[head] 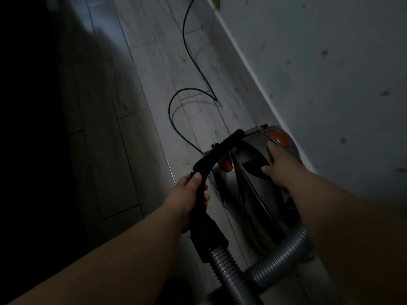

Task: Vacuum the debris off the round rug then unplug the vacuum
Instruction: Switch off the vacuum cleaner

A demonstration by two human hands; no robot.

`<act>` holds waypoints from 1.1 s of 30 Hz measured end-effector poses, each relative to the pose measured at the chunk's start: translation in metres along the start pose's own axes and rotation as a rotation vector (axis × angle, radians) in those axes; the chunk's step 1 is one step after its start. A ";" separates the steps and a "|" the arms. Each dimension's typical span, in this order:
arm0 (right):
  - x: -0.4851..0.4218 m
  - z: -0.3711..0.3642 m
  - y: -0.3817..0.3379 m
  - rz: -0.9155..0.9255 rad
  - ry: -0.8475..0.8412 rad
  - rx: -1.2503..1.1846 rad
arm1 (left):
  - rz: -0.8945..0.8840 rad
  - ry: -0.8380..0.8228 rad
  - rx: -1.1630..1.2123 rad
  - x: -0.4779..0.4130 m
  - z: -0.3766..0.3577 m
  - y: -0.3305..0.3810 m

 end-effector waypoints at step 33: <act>0.077 -0.002 0.001 0.012 -0.031 0.205 | 0.000 -0.071 -0.397 0.035 -0.016 -0.026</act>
Point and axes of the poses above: each hand's wrist, its own x-axis away from the middle knuckle, its own z-axis out of the back of the hand, y = z × x, the point moved 5 cm from there along -x, towards the middle knuckle, and after that the axes turned 5 degrees about -x, right-handed, at the moved point
